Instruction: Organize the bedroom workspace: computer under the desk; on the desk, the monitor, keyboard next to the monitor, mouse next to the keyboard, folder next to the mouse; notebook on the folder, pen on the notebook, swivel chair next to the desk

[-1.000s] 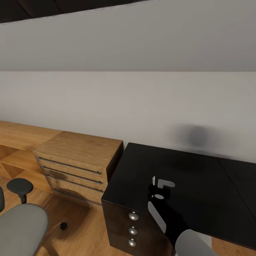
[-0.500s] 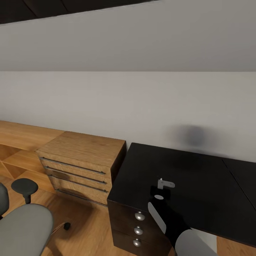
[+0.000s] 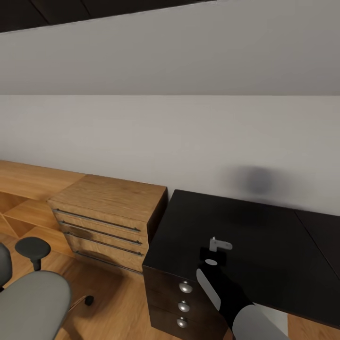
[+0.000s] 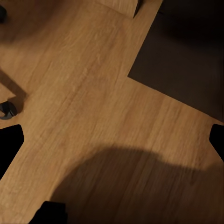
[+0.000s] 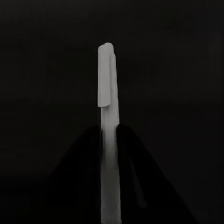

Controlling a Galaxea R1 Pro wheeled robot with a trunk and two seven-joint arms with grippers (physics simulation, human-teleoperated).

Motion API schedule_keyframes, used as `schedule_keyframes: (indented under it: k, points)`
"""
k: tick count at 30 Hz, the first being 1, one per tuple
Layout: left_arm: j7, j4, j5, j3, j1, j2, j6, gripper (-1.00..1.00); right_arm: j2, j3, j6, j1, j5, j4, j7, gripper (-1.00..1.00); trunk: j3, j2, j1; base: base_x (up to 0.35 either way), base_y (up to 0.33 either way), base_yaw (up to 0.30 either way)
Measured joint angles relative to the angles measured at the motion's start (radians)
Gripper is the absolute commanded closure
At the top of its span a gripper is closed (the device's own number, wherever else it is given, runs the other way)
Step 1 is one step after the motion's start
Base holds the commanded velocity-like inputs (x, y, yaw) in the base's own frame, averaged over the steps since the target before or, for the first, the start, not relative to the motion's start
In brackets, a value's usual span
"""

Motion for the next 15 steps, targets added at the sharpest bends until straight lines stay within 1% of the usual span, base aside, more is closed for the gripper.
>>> schedule_keyframes:
  k: [2, 5, 7, 8, 9, 10, 11, 13, 15]
  points:
    - [0.001, -0.001, 0.000, 0.001, 0.000, 0.001, 0.000, -1.00, 0.000, 0.001, -0.001, 0.000, 0.000, 0.010, -0.002, 1.00, 0.006, 0.014, -0.008, 0.000, 0.000, 0.000]
    - [0.004, -0.001, 0.000, 0.002, 0.000, 0.000, 0.000, -1.00, -0.001, -0.001, 0.006, 0.001, -0.017, 0.009, -0.003, 1.00, 0.015, 0.035, -0.019, 0.000, 0.000, 0.000]
    - [0.005, -0.002, 0.000, 0.001, 0.000, 0.000, -0.001, -1.00, -0.002, -0.001, 0.009, 0.001, -0.016, 0.000, -0.004, 1.00, 0.022, 0.049, -0.027, 0.000, 0.000, 0.000]
    - [0.005, -0.002, 0.000, 0.000, 0.000, 0.000, -0.005, -1.00, -0.003, -0.002, 0.030, 0.001, -0.015, -0.025, -0.005, 1.00, 0.025, 0.056, -0.031, 0.000, 0.000, 0.000]
    - [0.006, -0.002, 0.000, 0.000, 0.000, -0.001, -0.015, -1.00, -0.006, -0.001, 0.081, 0.000, -0.015, -0.068, -0.005, 1.00, 0.028, 0.063, -0.034, 0.000, 0.000, 0.000]
    - [0.006, -0.002, 0.000, 0.000, 0.000, -0.001, -0.019, -1.00, -0.008, -0.001, 0.104, 0.001, -0.016, -0.088, -0.005, 1.00, 0.031, 0.070, -0.038, 0.000, 0.000, 0.000]
    - [0.006, -0.002, 0.000, 0.000, 0.000, -0.001, -0.024, -1.00, -0.013, -0.002, 0.149, 0.000, -0.016, -0.128, -0.005, 1.00, 0.034, 0.077, -0.042, 0.000, 0.000, 0.000]
    - [0.006, -0.002, 0.000, 0.000, 0.000, -0.001, -0.030, -1.00, -0.033, -0.002, 0.230, 0.002, -0.016, -0.219, -0.005, 1.00, 0.041, 0.091, -0.050, 0.000, 0.000, 0.000]
    - [0.006, -0.002, 0.000, 0.000, 0.000, -0.001, -0.031, -1.00, -0.045, -0.002, 0.260, 0.004, -0.019, -0.270, -0.005, 1.00, 0.047, 0.105, -0.057, 0.000, 0.000, 0.000]
